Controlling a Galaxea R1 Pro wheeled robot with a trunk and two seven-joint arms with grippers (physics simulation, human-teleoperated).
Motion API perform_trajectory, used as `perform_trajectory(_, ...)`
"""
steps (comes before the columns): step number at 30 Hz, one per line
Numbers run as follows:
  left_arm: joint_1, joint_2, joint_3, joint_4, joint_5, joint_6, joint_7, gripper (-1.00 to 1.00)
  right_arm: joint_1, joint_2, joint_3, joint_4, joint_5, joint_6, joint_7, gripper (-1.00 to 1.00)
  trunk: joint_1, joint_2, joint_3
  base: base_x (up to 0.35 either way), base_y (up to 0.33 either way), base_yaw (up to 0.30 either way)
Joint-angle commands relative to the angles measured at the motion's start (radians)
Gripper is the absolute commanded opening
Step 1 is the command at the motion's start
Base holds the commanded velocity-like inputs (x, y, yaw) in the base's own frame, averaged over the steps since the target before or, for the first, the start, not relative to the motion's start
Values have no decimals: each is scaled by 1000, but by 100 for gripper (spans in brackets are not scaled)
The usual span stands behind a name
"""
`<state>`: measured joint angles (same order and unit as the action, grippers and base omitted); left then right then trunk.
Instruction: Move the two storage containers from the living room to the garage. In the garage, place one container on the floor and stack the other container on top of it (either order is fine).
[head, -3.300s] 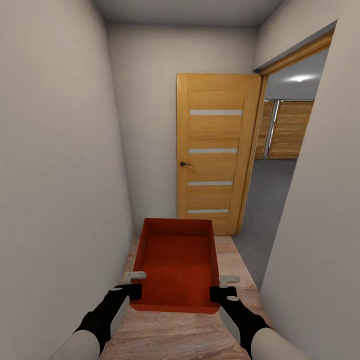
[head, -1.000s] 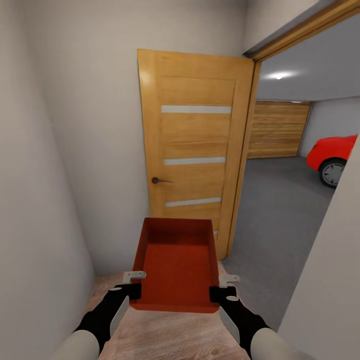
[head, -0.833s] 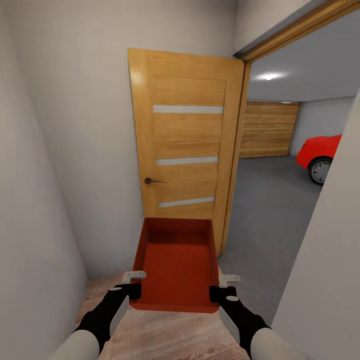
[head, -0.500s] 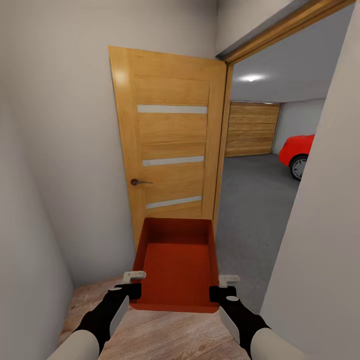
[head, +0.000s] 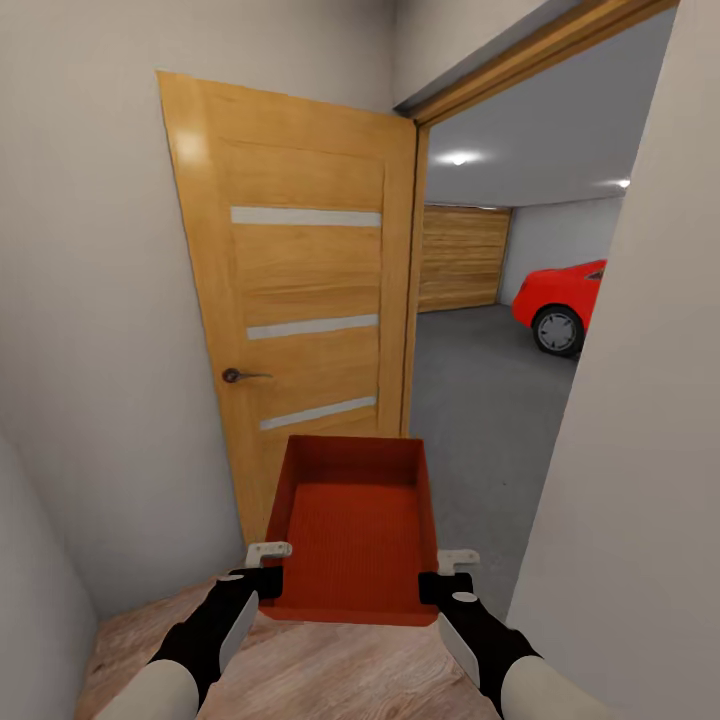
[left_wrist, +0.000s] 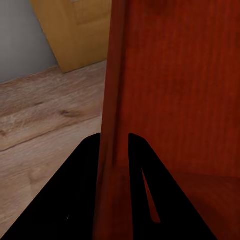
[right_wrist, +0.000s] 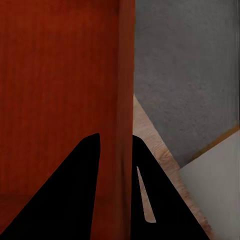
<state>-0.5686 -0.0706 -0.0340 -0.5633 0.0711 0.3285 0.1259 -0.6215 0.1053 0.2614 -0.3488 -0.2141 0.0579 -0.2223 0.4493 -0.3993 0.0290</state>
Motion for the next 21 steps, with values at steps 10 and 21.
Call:
perform_trajectory(10, 1, 6, 9, -1, 6, 6, 11, -100, -1, -1, -7, -6, -7, -27, 1, -100, 1, -1, 0, 141, 89, -252)
perform_trajectory(21, 1, 6, 9, -1, 6, 5, 11, -100, -1, -1, -7, -6, -7, -27, 1, -100, 1, -1, 0, 195, 163, -247)
